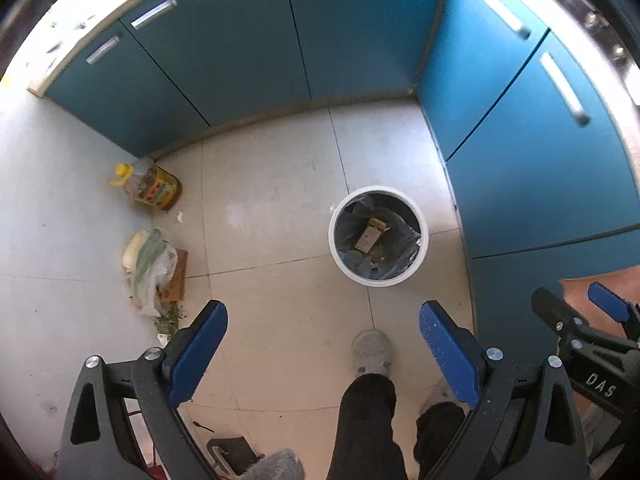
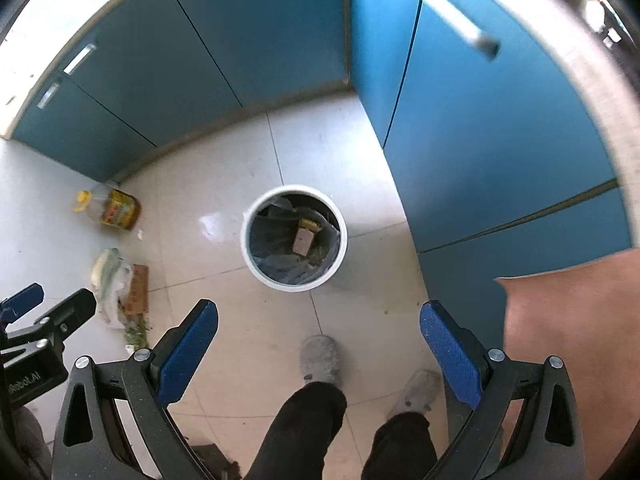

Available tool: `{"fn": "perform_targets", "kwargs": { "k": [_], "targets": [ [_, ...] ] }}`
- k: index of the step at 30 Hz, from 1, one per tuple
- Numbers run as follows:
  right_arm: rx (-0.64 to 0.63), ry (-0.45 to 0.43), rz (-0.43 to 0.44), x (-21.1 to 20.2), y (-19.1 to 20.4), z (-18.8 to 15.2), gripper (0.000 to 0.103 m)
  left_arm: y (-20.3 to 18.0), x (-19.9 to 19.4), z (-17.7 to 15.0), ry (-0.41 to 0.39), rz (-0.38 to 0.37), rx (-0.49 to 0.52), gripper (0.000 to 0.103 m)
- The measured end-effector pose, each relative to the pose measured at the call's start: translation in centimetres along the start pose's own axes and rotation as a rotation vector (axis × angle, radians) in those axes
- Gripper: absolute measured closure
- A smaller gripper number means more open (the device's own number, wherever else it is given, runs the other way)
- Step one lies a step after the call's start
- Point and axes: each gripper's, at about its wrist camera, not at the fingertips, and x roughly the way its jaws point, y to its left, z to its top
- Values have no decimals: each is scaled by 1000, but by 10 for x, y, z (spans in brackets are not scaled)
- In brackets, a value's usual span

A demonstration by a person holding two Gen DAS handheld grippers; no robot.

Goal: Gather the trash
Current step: 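Raise both tools away from the bin back toward the counter, then grasp the white toothpaste box with the right tool while the left tool grasps a white medicine box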

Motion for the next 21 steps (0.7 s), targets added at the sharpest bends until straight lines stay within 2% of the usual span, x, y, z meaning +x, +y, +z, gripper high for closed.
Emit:
{"fn": "perform_targets", "kwargs": {
  "k": [6,9,11,15,18,21],
  "targets": [
    [53,-50,93,-95,-16,-9,1,0,-62,-4,-30,1,-40,5],
    [115,-76,139,-136,-37,-12,1,-21,-103,3,-99,9,-24,5],
    [175,-100,169,-163,-64,-13,1,-49,-129,12,-155,1,14,5],
    [338,-153,157,-213,-150,-25,1,-122,-165,28,-217,-47,116,5],
    [482,-208,84,-245,-237,-43,1,-199,-181,33,-249,-79,228,5],
    [645,-223,-33,-265,-336,-63,1,-284,-185,34,-272,-90,357,5]
  ]
}}
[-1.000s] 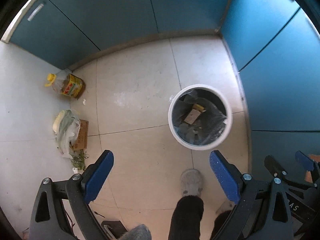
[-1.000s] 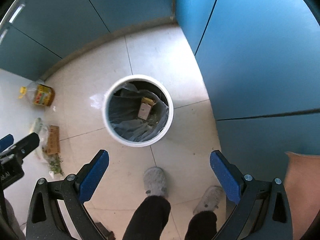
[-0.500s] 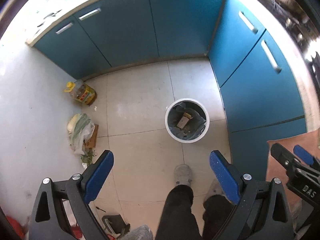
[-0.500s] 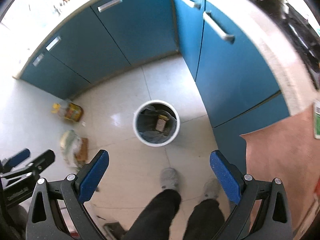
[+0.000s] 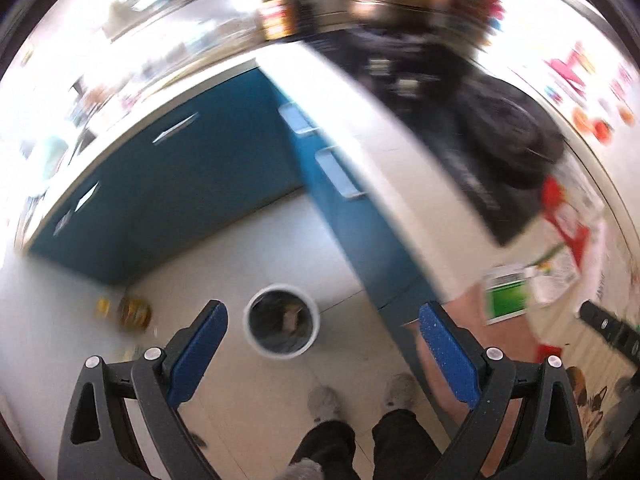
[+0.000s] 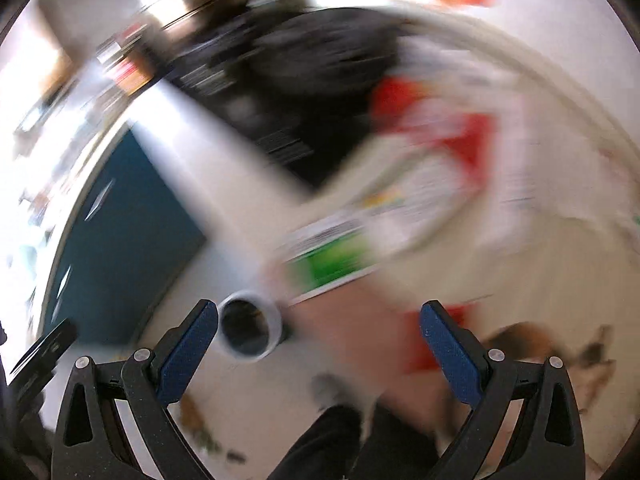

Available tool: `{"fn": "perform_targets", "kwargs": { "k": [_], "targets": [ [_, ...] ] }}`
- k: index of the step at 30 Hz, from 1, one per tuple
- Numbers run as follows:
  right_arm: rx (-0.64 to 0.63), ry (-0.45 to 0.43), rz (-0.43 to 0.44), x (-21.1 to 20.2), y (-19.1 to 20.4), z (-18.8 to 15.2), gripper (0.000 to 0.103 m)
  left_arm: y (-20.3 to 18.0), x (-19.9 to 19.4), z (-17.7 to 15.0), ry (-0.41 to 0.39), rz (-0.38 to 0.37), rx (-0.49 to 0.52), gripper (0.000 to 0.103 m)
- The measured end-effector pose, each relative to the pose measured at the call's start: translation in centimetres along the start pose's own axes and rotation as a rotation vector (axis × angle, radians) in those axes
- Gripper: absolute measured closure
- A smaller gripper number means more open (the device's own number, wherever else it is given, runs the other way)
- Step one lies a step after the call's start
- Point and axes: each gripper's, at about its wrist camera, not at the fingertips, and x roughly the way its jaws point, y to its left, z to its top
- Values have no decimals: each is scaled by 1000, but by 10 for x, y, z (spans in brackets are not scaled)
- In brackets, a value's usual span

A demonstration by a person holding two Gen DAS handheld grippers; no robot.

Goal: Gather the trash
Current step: 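Grasp the white toothpaste box with the right tool while the left tool grasps a white medicine box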

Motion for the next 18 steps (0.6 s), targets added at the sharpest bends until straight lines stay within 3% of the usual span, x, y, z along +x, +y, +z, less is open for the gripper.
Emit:
{"fn": "perform_targets", "kwargs": {
  "k": [5,10,13,14,16,18],
  "targets": [
    [166,-12,-125,24,-115,61,5,-119,39,38,73,-19,199,5],
    [186,27,-117,70,-155,104,15,-197,87,54,178,-31,358,5],
    [158,65,-90,100,-153,114,35,-227,92,55,201,-91,463,5],
    [145,80,-79,109,-153,117,53,-234,93,55,214,-118,492,5],
    [123,81,-74,114,-158,117,59,-252,97,49,274,-206,579,5],
    [107,66,-77,104,-167,109,64,-267,102,42,311,-239,652,5]
  ]
}}
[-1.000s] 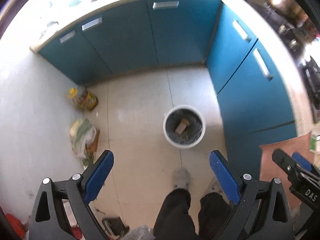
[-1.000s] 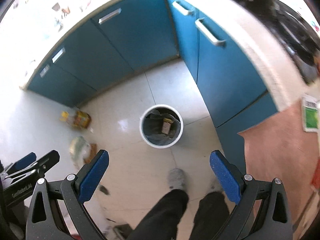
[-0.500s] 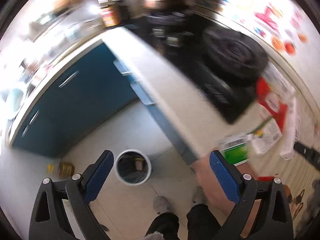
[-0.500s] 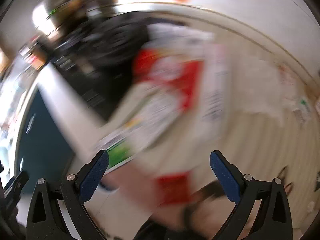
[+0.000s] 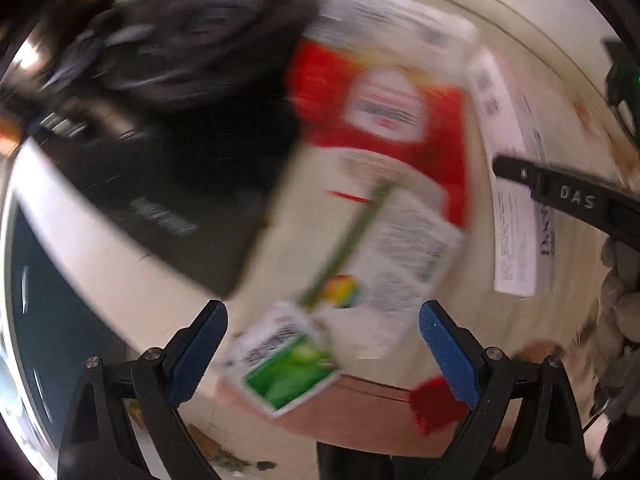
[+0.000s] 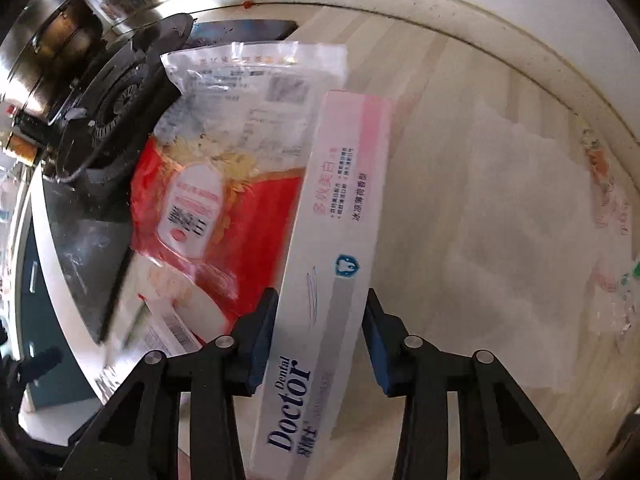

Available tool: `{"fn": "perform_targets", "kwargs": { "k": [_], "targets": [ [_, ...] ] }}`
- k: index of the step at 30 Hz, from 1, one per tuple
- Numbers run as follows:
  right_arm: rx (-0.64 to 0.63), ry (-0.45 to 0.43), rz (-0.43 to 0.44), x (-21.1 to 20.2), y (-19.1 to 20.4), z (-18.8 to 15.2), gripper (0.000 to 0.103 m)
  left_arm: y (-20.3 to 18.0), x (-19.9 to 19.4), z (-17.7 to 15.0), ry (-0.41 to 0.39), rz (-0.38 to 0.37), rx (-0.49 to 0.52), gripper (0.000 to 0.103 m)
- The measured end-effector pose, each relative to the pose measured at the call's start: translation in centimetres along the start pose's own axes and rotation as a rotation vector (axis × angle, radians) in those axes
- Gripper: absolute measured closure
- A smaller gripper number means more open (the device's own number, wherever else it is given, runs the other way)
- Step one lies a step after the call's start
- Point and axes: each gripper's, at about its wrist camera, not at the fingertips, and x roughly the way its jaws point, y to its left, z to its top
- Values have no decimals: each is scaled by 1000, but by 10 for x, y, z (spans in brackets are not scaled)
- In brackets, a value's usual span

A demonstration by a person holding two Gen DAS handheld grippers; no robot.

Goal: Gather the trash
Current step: 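Grasp the white toothpaste box with the right tool while the left tool grasps a white medicine box, then carry both boxes over the white bin and open both tools to drop them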

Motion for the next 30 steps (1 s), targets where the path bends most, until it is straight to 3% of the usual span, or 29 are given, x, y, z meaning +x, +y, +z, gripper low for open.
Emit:
{"fn": "perform_targets", "kwargs": {
  "k": [4,9,10,12,19,24,30],
  "targets": [
    [40,31,34,-15,-36,-25,67,-27,26,13,66,35,133,5],
    [73,59,23,-8,-78,-45,67,-47,50,25,104,81,199,6],
    [70,51,20,-9,-82,-49,67,-49,52,27,99,78,205,10],
    [46,36,-9,-11,-89,-51,67,-52,53,29,96,63,209,28],
    [15,13,-19,-8,-75,-41,67,-59,36,30,26,44,159,32],
    [-2,-49,-6,-36,-69,-42,67,-52,-6,20,-72,28,75,33],
    [-15,-101,78,-85,-49,-52,67,-22,-67,-8,-182,-12,-75,33]
  ]
}}
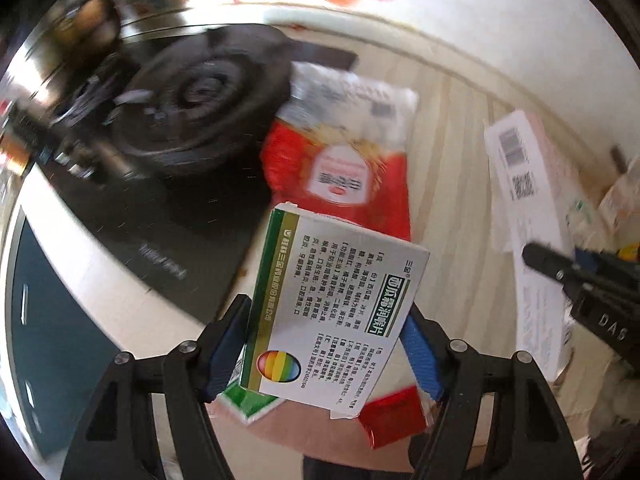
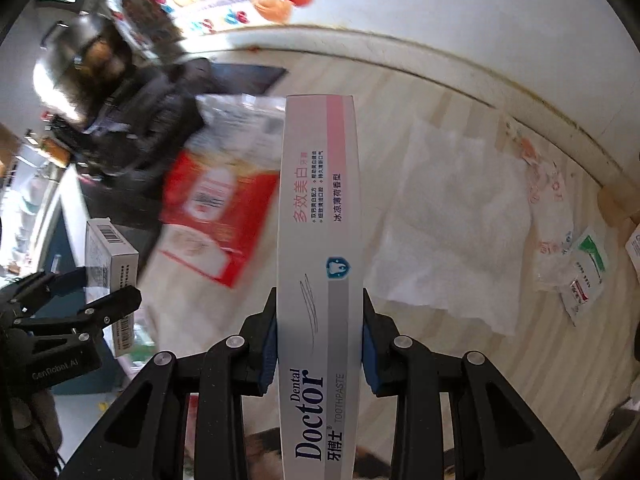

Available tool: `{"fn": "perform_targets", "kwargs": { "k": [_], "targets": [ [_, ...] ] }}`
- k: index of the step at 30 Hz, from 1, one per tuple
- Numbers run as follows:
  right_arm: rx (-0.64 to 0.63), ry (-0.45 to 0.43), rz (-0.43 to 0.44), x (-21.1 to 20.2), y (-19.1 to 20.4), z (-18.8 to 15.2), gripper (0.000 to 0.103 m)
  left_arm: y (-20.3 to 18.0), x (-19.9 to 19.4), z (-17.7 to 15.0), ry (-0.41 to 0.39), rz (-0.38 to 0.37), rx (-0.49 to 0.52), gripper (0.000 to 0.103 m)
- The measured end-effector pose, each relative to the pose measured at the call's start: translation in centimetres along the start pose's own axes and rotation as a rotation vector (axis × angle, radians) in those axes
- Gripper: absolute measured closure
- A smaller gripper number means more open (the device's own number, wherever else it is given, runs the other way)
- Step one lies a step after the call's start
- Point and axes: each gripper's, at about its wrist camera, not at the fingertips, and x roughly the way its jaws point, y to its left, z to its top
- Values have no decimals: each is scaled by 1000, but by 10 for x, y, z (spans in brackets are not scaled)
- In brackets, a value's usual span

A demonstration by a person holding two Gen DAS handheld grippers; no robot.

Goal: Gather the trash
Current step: 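Carry both boxes over the white bin and open both tools to drop them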

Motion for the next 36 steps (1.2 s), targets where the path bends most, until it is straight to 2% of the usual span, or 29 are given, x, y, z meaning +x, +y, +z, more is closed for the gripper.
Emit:
{"fn": "perform_targets", "kwargs": {
  "k": [1,4,9,12,14,18,21,23,25,28,31,34,36],
  "targets": [
    [-7,-22,-32,-2,9,2,67,12,-10,-5,-15,-9,-32,33],
    [-34,-27,16,-13,38,0,67,39,-32,-19,-48,-29,-121,33],
    [-130,-1,102,-7,122,-13,67,111,-61,-65,-88,-17,-293,34],
    [-205,42,161,10,181,-27,67,168,-69,-104,-89,0,-427,34],
    [-258,82,197,24,219,-42,67,214,-69,-143,-73,16,-540,34],
    [-403,193,247,73,315,-88,67,292,-42,-219,-7,28,-748,34],
    [-505,298,243,128,373,-139,67,344,4,-287,62,1,-905,34],
    [-542,363,229,170,398,-173,67,372,50,-328,119,-41,-988,34],
    [-567,440,199,230,420,-212,67,393,100,-361,175,-76,-1052,34],
    [-556,561,157,332,437,-262,67,424,195,-414,265,-148,-1144,34],
    [-535,680,144,430,442,-307,67,449,287,-450,339,-210,-1203,34],
    [-541,780,136,521,445,-349,67,468,368,-475,397,-251,-1228,34],
    [-548,846,120,576,446,-376,67,476,408,-490,429,-273,-1237,34]
  ]
}}
